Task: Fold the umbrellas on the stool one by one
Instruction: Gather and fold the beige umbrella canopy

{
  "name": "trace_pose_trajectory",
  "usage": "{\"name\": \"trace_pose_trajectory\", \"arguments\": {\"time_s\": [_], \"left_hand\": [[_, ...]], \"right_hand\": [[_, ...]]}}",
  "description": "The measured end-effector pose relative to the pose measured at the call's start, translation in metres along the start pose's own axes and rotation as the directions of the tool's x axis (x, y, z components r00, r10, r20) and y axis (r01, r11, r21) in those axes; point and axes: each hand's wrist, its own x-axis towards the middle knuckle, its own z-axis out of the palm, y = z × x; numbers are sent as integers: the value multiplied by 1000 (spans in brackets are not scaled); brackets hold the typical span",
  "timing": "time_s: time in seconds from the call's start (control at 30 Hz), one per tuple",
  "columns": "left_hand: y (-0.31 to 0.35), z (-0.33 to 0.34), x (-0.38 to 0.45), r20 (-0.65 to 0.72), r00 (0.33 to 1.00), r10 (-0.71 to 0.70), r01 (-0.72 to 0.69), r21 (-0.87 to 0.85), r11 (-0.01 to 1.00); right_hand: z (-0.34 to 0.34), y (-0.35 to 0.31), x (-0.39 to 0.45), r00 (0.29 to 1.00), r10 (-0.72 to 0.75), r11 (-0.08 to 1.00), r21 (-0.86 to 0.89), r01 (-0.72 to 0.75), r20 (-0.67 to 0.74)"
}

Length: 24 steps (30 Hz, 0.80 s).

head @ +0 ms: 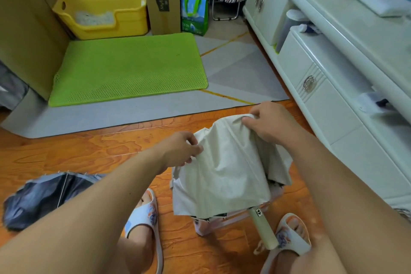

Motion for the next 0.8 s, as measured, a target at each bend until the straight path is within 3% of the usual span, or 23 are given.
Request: {"name": "trace_pose_trajectory", "arguments": {"time_s": [0.13,0.2,0.3,0.4,0.57,0.67,0.8], "left_hand": [[19,0,-11,-162,972,169,-159,75,984],[27,-2,-14,-165,949,269,-258,85,962],[29,-3,-13,-43,939,342,-345,-108,932],[28,-3,-8,14,932,362,-346,-259,902],[28,-13,0,-42,952,303,-290,189,938],[28,-20,2,-15,953,303,-303,40,952],[36,-25,-7,-21,906,423,-421,-148,895]], "right_hand": [[-6,8,-4,985,-1,991,135,24,-170],[-5,7,-4,978,-14,967,246,66,-209],[0,9,-4,985,8,928,367,56,-171],[3,18,-7,998,58,915,401,-42,-28],[3,23,-15,988,126,908,410,-79,-88],[4,25,-25,996,39,908,418,0,-85],[18,27,-28,999,-47,969,243,39,26]]}}
